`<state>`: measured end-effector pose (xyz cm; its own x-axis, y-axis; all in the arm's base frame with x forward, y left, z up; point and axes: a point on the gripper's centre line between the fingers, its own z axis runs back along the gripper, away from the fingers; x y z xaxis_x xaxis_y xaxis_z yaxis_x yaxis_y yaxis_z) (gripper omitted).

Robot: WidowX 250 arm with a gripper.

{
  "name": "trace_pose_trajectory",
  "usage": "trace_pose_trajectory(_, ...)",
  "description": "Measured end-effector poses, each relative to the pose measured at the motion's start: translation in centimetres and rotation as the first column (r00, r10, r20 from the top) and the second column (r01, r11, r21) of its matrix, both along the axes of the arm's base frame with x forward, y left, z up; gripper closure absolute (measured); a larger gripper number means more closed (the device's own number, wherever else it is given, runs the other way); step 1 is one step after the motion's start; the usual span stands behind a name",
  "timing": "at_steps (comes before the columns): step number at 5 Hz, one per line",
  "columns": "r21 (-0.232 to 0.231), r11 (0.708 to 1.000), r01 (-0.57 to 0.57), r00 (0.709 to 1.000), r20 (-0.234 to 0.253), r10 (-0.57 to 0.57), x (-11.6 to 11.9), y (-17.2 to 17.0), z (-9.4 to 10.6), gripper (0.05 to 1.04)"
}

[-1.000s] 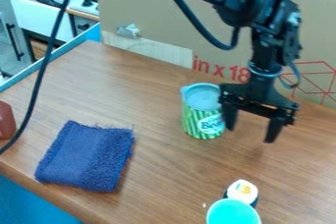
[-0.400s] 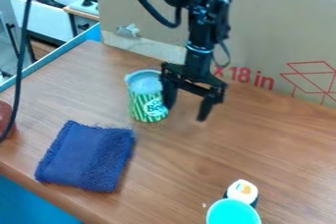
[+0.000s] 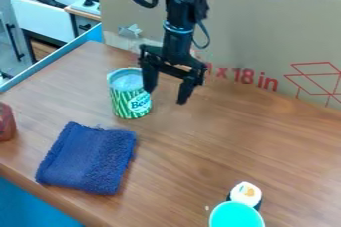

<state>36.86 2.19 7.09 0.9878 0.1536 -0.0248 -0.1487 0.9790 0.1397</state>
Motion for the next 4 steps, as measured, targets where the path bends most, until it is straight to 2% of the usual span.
trace_pose_trajectory(1, -0.023, 0.995, 0.095, 0.996, 0.008, -0.094, -2.0, -1.7, 2.3, 0.083)
trace_pose_trajectory(2, -0.089, 0.948, 0.305, 0.952, -0.003, -0.307, -4.9, -5.6, 4.6, 0.083)
trace_pose_trajectory(3, -0.139, 0.905, 0.402, 0.913, -0.012, -0.408, -8.5, -7.4, 6.5, 0.083)
trace_pose_trajectory(4, -0.141, 0.894, 0.425, 0.899, -0.050, -0.435, -11.1, -9.5, 6.9, 0.083)
